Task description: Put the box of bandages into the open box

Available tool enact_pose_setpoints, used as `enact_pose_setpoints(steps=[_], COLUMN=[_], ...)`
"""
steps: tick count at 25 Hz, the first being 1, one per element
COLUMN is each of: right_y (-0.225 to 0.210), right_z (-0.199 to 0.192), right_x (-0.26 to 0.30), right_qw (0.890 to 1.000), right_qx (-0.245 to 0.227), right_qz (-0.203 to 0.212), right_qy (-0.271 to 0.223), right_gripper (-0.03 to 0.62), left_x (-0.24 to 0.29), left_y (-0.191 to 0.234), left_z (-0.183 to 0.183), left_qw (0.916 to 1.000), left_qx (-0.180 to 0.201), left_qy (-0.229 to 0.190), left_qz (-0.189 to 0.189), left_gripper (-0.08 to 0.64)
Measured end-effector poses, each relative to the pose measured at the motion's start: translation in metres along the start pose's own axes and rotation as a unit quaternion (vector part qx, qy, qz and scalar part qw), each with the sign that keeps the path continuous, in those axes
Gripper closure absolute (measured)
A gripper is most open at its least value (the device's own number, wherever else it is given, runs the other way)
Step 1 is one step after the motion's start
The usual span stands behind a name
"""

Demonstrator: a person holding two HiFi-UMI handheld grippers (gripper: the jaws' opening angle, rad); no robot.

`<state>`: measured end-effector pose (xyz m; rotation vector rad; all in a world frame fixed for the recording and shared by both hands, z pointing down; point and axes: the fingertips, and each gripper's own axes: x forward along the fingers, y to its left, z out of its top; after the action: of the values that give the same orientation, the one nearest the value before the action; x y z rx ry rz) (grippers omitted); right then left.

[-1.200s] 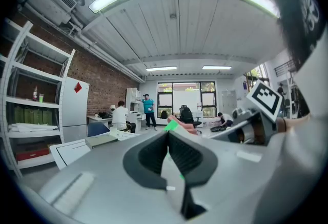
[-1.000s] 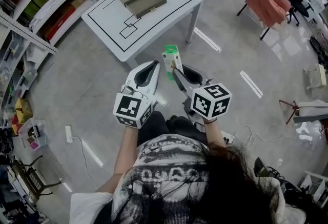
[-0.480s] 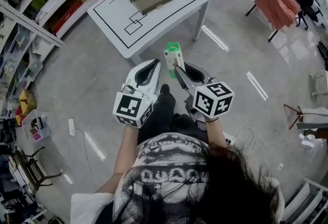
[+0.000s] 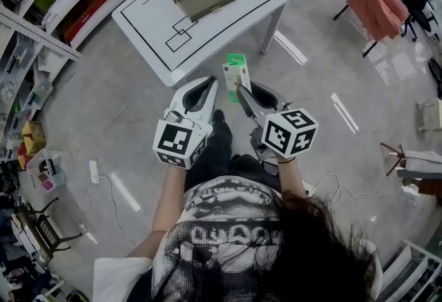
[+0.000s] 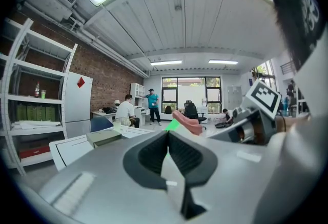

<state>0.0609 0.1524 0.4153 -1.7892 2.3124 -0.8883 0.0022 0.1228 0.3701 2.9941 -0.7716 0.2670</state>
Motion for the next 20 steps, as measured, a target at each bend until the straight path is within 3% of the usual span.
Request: enact_pose_setpoints(steps=[11,20], right_y=[-0.044,-0.061], right_z=[0.057,0.088], right_x=[0.123,0.211], right_qw=[1.0,0.999], right_qx=[-0.003,0.004], right_qz=[-0.014,-0.022], right_qy=[0.018,0.04], right_gripper=[0.491,0.491], left_x=[0.093,0.137], left_y=[0.119,0.196], left_z=[0.009,0.002], left_qw=[1.0,0.9995], left_qx=[-0.002,-0.019], left_qy=[0.0,0.018], left_qz=[-0.006,-0.017], left_gripper=[0.56,0.56])
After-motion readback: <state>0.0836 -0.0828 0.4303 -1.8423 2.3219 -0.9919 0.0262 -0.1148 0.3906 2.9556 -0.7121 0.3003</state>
